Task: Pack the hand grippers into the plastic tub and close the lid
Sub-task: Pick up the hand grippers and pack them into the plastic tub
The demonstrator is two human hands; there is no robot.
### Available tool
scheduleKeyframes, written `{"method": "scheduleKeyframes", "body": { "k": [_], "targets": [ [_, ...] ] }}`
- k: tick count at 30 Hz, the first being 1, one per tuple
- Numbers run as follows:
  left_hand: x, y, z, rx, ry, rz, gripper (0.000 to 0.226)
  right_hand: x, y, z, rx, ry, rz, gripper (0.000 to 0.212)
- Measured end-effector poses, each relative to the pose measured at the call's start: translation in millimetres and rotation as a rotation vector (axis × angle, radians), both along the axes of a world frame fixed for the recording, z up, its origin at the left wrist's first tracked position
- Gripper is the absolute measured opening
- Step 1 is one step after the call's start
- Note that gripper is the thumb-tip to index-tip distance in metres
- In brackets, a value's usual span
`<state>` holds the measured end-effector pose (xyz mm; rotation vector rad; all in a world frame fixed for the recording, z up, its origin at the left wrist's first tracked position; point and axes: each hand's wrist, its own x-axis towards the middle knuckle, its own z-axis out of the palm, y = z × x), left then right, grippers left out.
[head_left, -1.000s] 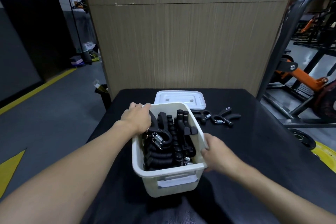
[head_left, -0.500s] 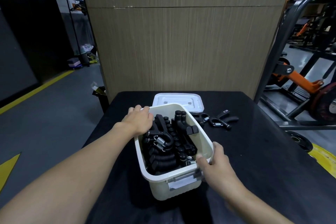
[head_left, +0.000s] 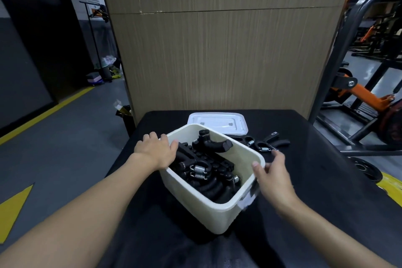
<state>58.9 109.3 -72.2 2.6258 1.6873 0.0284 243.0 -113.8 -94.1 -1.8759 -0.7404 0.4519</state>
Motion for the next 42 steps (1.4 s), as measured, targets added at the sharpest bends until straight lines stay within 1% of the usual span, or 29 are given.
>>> {"method": "scheduleKeyframes", "body": {
  "k": [2,5,7,9,10,11,12,13,15,16,17,18,19,21,22,24,25,27,28,29,30,32,34,36,38,40,42],
  "targets": [
    [-8,-3,0,0.006,-0.002,-0.003,0.059,10,7,4,0.046,0.027,-0.044,0.061],
    [-16,-4,2,-0.016,-0.037,-0.002,0.051,15,11,2,0.035,0.093,-0.073,0.058],
    [-16,-4,4,-0.038,-0.122,-0.021,0.048,9,9,-2,0.021,0.156,-0.057,0.052],
    [-11,-4,1,-0.058,-0.235,-0.055,0.036,0,8,-6,0.032,0.225,-0.035,0.044],
    [-8,-6,-2,-0.064,-0.331,-0.057,0.030,-3,8,-8,0.039,0.246,-0.028,0.040],
    [-6,-7,-6,-0.057,-0.363,-0.056,0.029,-5,9,-11,0.044,0.248,-0.032,0.036],
    [-5,-7,-9,-0.043,-0.360,-0.044,0.036,-5,10,-13,0.047,0.240,-0.044,0.032],
    [-5,-5,-11,-0.039,-0.352,-0.023,0.051,-5,10,-13,0.056,0.228,-0.055,0.029],
    [-9,3,-16,-0.006,-0.224,-0.082,0.088,-1,12,-14,0.064,0.159,-0.066,0.026],
    [-10,6,-18,0.010,-0.164,-0.107,0.101,3,13,-14,0.063,0.118,-0.057,0.026],
    [-13,7,-19,0.052,-0.087,-0.137,0.105,8,15,-13,0.067,0.088,-0.046,0.024],
    [-14,3,-17,0.096,-0.041,-0.158,0.103,12,17,-10,0.059,0.066,-0.033,0.022],
    [-15,0,-15,0.144,0.001,-0.159,0.095,16,20,-8,0.062,0.064,-0.021,0.021],
    [-17,-14,-6,0.229,0.072,-0.134,0.074,25,28,-4,0.059,0.083,0.010,0.023],
    [-19,-19,-3,0.262,0.101,-0.129,0.069,28,32,-1,0.054,0.103,0.033,0.025],
    [-26,-24,3,0.342,0.173,-0.149,0.069,35,40,0,0.055,0.143,0.079,0.029],
    [-29,-23,4,0.376,0.201,-0.152,0.061,39,43,0,0.055,0.154,0.096,0.030],
    [-29,-23,8,0.353,0.132,-0.102,0.032,42,44,-1,0.066,0.194,0.103,0.032],
    [-28,-24,10,0.322,0.043,-0.069,0.024,44,43,-1,0.082,0.224,0.110,0.032],
    [-26,-22,7,0.291,-0.051,-0.063,0.026,47,42,-4,0.098,0.249,0.121,0.031],
    [-24,-20,3,0.238,-0.144,-0.072,0.033,50,41,-5,0.115,0.279,0.138,0.028],
    [-19,-19,-6,0.102,-0.308,-0.130,0.042,60,43,-9,0.120,0.335,0.149,0.018],
    [-17,-24,-10,-0.011,-0.440,-0.149,0.044,77,55,-21,0.083,0.405,0.076,0.032],
    [-18,-28,-10,-0.074,-0.551,-0.135,0.045,95,69,-35,0.023,0.410,0.006,0.036],
    [-19,-28,-14,-0.102,-0.591,-0.125,0.048,110,82,-48,-0.011,0.361,-0.002,0.035],
    [-20,-26,-18,-0.112,-0.609,-0.112,0.049,124,93,-60,-0.049,0.229,0.027,0.034],
    [-19,-26,-20,-0.116,-0.617,-0.097,0.049,135,100,-69,-0.126,0.066,0.135,0.024]
  ]
}}
